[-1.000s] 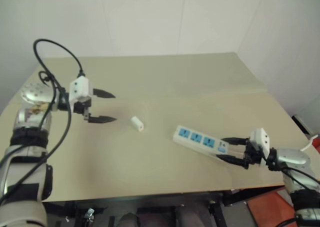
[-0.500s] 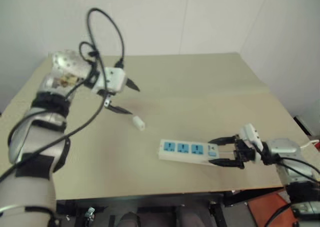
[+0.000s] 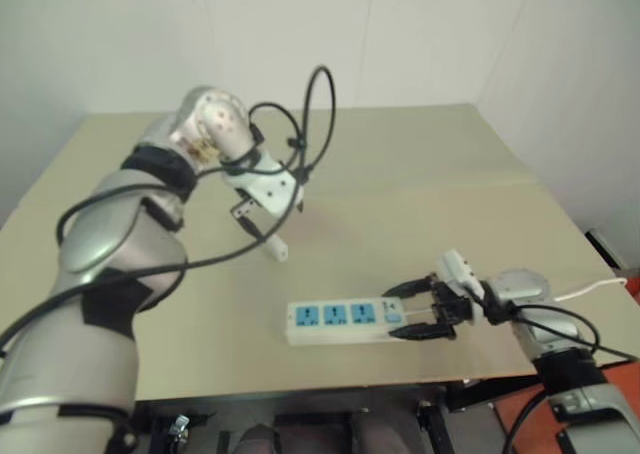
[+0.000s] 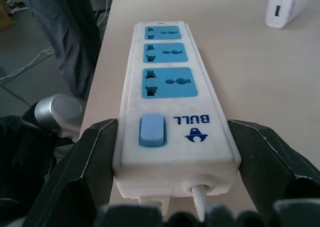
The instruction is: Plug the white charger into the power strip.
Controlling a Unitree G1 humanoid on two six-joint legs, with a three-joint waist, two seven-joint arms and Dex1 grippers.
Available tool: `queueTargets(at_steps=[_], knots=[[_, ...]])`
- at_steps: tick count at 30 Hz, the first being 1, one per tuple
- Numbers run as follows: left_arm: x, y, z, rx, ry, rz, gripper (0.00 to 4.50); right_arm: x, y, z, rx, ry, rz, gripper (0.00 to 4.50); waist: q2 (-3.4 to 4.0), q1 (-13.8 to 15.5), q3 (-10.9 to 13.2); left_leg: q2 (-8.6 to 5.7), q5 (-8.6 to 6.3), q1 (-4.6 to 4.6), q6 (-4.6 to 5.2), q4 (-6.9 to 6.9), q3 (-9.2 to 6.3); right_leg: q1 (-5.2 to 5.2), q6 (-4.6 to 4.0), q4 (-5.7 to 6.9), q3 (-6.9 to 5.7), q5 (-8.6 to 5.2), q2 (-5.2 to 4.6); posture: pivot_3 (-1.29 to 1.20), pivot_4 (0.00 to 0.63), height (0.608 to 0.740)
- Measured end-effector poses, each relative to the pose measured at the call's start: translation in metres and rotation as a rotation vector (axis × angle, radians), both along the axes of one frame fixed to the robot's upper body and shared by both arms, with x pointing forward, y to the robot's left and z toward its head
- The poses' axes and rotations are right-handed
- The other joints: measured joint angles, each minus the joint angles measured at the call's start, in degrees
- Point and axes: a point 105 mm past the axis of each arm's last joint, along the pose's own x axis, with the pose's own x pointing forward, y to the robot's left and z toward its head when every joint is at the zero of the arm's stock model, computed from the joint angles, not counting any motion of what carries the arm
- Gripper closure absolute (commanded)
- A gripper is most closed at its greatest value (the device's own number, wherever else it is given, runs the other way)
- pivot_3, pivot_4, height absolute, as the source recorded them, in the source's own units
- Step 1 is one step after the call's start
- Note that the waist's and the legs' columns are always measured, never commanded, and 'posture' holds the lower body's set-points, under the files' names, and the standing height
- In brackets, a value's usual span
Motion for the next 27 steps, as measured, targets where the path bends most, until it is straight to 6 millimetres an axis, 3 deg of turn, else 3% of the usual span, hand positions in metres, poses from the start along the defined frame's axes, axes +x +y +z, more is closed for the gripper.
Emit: queueTargets(at_steps=[9,27], knots=[[-0.002,-0.013,-0.012,0.067,0.001,-0.083,0.00,0.009,0.030,0.000,0.018,-0.025,0.027,1.12,0.00,0.16,0.01,-0.02,-0.02,-0.12,0.03,0.07,-0.01,-0.06,-0.01,-0.01,0.00,0.01,-0.03,0.00,0.150,0.740],[-0.003,-0.006,-0.033,0.192,0.004,-0.130,0.00,0.013,0.038,-0.003,0.030,-0.027,0.002,1.12,0.00,0.04,0.01,-0.02,-0.02,-0.07,0.04,0.08,-0.02,-0.06,-0.01,0.05,0.00,0.02,-0.02,0.00,0.150,0.740]])
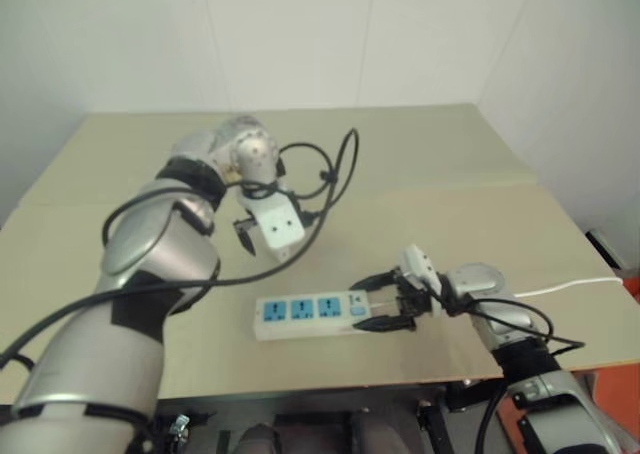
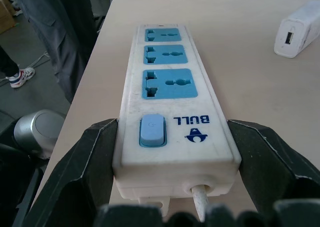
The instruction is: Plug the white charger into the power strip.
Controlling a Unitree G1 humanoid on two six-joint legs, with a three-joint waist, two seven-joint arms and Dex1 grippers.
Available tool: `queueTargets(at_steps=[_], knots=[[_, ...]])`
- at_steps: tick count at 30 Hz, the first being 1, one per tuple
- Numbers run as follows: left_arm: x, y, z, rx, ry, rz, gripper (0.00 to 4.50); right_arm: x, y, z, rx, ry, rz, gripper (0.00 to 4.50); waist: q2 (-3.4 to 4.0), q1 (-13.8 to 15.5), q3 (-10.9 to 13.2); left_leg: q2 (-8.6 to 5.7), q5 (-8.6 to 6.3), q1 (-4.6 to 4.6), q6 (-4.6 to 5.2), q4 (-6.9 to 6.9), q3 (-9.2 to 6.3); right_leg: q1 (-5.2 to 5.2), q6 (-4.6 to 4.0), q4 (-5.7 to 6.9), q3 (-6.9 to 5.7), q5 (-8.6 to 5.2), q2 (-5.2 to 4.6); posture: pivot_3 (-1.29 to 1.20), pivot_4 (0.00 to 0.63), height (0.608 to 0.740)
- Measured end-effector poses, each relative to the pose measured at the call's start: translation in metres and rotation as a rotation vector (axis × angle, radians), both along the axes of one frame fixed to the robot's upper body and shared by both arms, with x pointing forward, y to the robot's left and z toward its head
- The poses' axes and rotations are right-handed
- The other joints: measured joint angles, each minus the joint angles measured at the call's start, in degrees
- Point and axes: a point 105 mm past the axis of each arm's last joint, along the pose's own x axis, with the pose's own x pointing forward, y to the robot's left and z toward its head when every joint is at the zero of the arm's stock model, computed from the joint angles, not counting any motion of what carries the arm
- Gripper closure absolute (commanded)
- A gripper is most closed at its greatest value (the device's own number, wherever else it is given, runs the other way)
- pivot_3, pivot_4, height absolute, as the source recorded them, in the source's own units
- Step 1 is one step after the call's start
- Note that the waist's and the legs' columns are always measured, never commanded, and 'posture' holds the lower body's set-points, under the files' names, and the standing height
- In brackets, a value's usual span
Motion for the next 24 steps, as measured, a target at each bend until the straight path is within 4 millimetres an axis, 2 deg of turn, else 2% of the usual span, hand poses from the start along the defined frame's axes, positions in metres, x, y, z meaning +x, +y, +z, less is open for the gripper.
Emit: queueTargets(at_steps=[15,24], knots=[[0.011,-0.009,-0.028,-0.021,-0.047,0.063,0.00,-0.002,0.001,-0.006,-0.017,-0.004,-0.024,1.12,0.00,0.02,0.00,-0.01,0.00,0.00,0.00,0.01,-0.01,0.00,-0.02,0.02,0.00,0.02,0.00,0.00,0.150,0.740],[0.017,-0.005,-0.035,0.016,-0.092,0.085,0.00,-0.003,0.001,-0.006,-0.018,-0.002,-0.036,1.12,0.00,0.03,0.00,-0.02,0.00,0.01,0.00,0.01,-0.01,0.01,-0.03,0.03,-0.01,0.03,-0.01,0.00,0.150,0.740]])
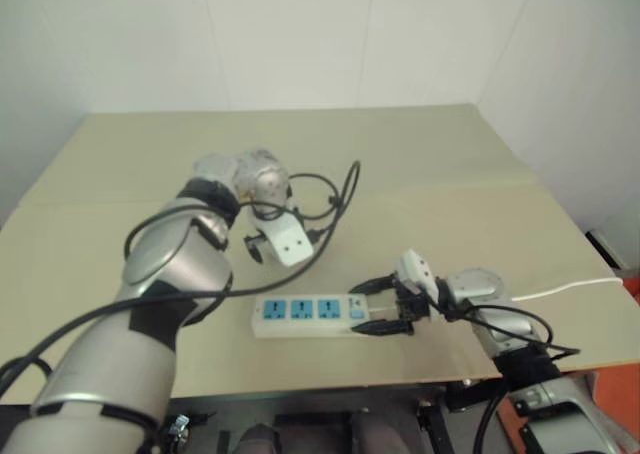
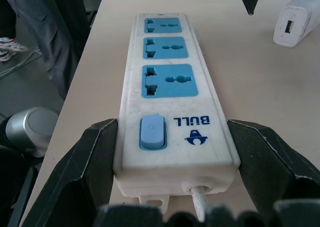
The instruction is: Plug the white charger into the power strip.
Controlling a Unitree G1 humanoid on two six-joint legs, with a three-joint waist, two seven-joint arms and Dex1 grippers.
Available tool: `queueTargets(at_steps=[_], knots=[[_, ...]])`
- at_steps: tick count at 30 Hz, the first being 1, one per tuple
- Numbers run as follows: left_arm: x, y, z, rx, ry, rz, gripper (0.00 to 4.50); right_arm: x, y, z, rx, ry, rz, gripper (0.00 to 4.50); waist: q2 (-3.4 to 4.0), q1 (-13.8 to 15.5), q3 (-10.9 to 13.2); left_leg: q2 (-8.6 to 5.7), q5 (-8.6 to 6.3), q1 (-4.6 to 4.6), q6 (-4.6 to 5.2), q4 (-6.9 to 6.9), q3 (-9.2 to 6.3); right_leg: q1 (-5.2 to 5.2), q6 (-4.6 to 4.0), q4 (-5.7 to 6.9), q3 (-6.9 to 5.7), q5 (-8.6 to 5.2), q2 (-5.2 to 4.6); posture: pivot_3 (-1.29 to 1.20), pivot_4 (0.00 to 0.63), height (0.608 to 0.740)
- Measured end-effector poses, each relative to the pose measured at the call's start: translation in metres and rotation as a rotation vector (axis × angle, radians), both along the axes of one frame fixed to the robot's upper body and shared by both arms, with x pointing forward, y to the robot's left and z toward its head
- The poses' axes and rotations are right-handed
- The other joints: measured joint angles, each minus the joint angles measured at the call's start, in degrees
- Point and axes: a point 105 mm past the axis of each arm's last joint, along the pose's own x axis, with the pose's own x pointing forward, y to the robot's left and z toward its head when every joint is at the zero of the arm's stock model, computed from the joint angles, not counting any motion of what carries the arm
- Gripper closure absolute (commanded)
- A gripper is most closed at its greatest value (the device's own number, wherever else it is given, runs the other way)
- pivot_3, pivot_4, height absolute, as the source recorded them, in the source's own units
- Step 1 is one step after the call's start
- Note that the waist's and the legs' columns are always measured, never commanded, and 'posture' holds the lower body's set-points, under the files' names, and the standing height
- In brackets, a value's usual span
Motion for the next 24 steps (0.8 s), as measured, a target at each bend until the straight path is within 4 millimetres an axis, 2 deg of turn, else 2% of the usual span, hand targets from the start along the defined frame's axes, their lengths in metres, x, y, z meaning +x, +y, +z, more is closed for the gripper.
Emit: queueTargets(at_steps=[14,17,24], knots=[[0.005,0.001,-0.009,0.021,-0.039,0.016,0.00,0.000,0.000,-0.002,-0.001,-0.003,-0.018,1.12,0.00,0.00,0.00,-0.01,0.00,0.05,0.00,0.00,0.00,0.05,0.00,0.01,0.01,0.01,0.00,0.00,0.150,0.740],[0.004,0.001,-0.015,0.025,-0.019,0.025,0.56,0.000,0.000,-0.002,-0.004,-0.007,-0.020,1.12,0.00,0.00,0.00,-0.01,0.00,0.06,0.00,0.00,0.00,0.05,-0.01,0.02,0.01,0.01,0.00,0.00,0.150,0.740],[0.005,0.000,-0.016,0.018,-0.025,0.055,2.79,0.000,0.000,-0.002,-0.009,-0.011,-0.021,1.12,0.00,-0.01,0.00,-0.02,0.00,0.07,0.00,0.00,0.00,0.07,0.00,0.02,0.01,0.01,0.00,0.00,0.150,0.740]])
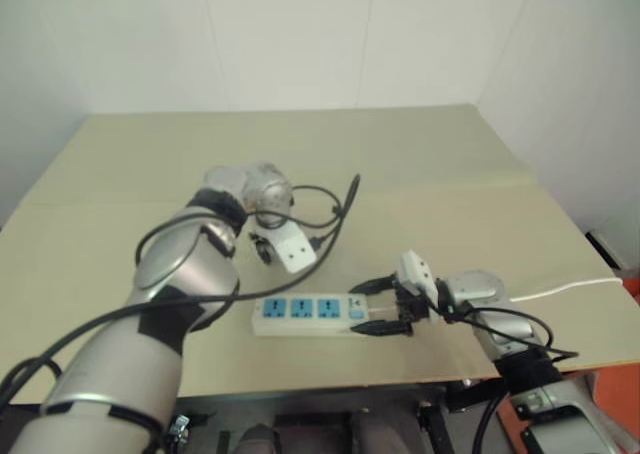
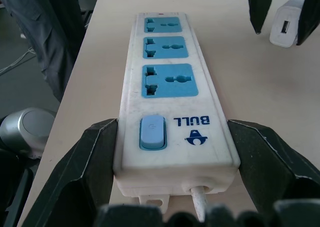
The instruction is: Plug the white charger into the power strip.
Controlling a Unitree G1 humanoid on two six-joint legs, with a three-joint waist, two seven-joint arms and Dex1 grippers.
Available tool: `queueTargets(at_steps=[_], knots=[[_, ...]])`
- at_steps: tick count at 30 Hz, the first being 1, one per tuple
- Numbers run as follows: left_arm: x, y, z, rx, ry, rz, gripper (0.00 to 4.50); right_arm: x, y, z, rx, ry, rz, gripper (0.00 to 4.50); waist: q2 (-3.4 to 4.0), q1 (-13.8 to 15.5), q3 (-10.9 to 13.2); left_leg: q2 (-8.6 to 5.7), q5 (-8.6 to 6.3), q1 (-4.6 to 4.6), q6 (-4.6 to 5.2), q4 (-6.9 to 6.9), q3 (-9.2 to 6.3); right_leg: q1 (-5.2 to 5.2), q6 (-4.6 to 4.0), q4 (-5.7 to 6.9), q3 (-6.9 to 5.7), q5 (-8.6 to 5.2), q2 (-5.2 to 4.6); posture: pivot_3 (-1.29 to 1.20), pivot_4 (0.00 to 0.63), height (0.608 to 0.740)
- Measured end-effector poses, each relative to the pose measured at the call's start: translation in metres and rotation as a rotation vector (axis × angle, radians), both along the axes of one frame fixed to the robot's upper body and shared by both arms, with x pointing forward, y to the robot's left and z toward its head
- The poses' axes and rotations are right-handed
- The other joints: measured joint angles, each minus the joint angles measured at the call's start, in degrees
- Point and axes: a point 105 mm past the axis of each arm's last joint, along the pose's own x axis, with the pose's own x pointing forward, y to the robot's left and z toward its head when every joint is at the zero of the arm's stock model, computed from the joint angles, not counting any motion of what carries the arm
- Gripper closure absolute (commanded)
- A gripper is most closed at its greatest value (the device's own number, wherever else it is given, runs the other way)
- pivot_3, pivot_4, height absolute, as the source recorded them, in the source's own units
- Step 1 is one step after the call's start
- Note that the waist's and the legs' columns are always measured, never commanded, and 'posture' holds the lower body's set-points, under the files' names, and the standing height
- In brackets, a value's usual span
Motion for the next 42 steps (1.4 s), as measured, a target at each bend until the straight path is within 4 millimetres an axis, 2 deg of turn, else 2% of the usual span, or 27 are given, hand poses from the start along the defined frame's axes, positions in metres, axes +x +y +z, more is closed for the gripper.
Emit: queueTargets(at_steps=[2,3,9,13,16,19,21,26,28,30,34,42], knots=[[0.001,0.001,0.000,0.002,-0.007,0.009,3.43,0.000,0.000,0.000,-0.002,-0.001,0.000,1.12,0.00,0.00,0.00,0.00,0.00,0.00,0.00,0.00,0.00,0.00,0.00,0.00,0.00,0.00,0.00,0.00,0.150,0.740],[0.002,0.001,0.000,-0.002,-0.012,0.012,3.49,0.000,0.000,0.000,-0.003,-0.001,-0.001,1.12,0.00,0.01,0.00,0.00,0.00,0.02,0.00,0.00,0.00,0.02,0.00,0.00,0.00,0.00,0.00,0.00,0.150,0.740],[0.007,-0.001,0.000,-0.035,-0.047,0.036,3.49,0.000,0.000,0.000,-0.009,-0.006,-0.002,1.12,0.00,0.02,0.00,-0.01,0.00,0.08,0.00,0.00,-0.01,0.08,0.04,0.02,0.00,-0.01,-0.01,0.00,0.150,0.740],[0.003,-0.011,0.005,-0.155,0.001,0.059,3.49,0.000,0.000,0.000,-0.013,-0.010,0.000,1.12,0.00,0.04,0.00,-0.01,0.00,0.05,0.00,0.00,-0.01,0.07,-0.02,0.00,-0.02,0.03,-0.01,0.00,0.150,0.740],[-0.007,-0.029,0.024,-0.376,0.131,0.106,3.49,0.000,-0.001,0.000,-0.017,-0.014,0.002,1.12,0.00,0.09,0.00,-0.02,0.00,0.04,0.00,0.00,0.00,0.07,-0.03,-0.01,-0.04,0.04,-0.04,0.00,0.150,0.740],[-0.015,-0.037,0.043,-0.541,0.237,0.117,3.49,0.001,0.000,0.000,-0.023,-0.020,0.009,1.12,0.00,-0.06,-0.01,-0.01,0.00,0.07,0.00,0.00,-0.01,0.08,-0.02,0.01,-0.04,0.03,-0.03,0.00,0.150,0.740],[-0.016,-0.036,0.060,-0.687,0.287,0.143,3.49,0.004,0.002,0.001,-0.031,-0.027,0.012,1.12,0.00,-0.22,-0.01,0.00,0.00,0.09,0.00,0.00,-0.01,0.07,-0.01,0.05,-0.03,0.02,-0.02,0.00,0.150,0.740],[-0.013,-0.027,0.118,-1.148,0.384,0.195,3.49,0.008,0.004,0.001,-0.024,-0.036,0.009,1.12,0.01,-0.21,-0.01,0.02,0.00,0.13,0.00,0.11,-0.08,0.07,0.01,0.24,-0.07,0.01,-0.02,0.00,0.150,0.740],[-0.017,-0.027,0.131,-1.287,0.467,0.197,3.49,0.010,0.007,0.000,-0.017,-0.039,0.004,1.12,0.02,-0.25,-0.02,0.01,-0.01,0.14,0.00,0.23,-0.09,0.09,0.01,0.37,-0.06,-0.01,-0.02,0.00,0.150,0.740],[-0.022,-0.027,0.133,-1.386,0.584,0.212,3.49,0.011,0.010,0.000,-0.009,-0.043,0.001,1.12,0.03,-0.37,-0.03,0.03,-0.01,0.16,0.01,0.25,-0.11,0.08,0.00,0.42,-0.07,-0.01,-0.01,0.00,0.150,0.740],[-0.033,-0.020,0.121,-1.494,0.801,0.276,3.49,0.014,0.017,-0.001,0.013,-0.042,-0.005,1.12,0.03,-1.04,-0.03,0.07,-0.01,0.20,0.01,0.26,-0.14,0.08,-0.10,0.47,-0.09,0.02,0.03,0.00,0.150,0.740],[-0.052,-0.013,0.089,-1.621,0.969,0.491,3.49,0.015,0.019,-0.004,0.021,-0.063,0.002,1.12,0.03,-1.52,-0.06,0.07,-0.01,0.33,0.00,0.29,-0.18,0.16,-0.29,0.53,-0.11,0.12,0.00,0.00,0.150,0.740]])
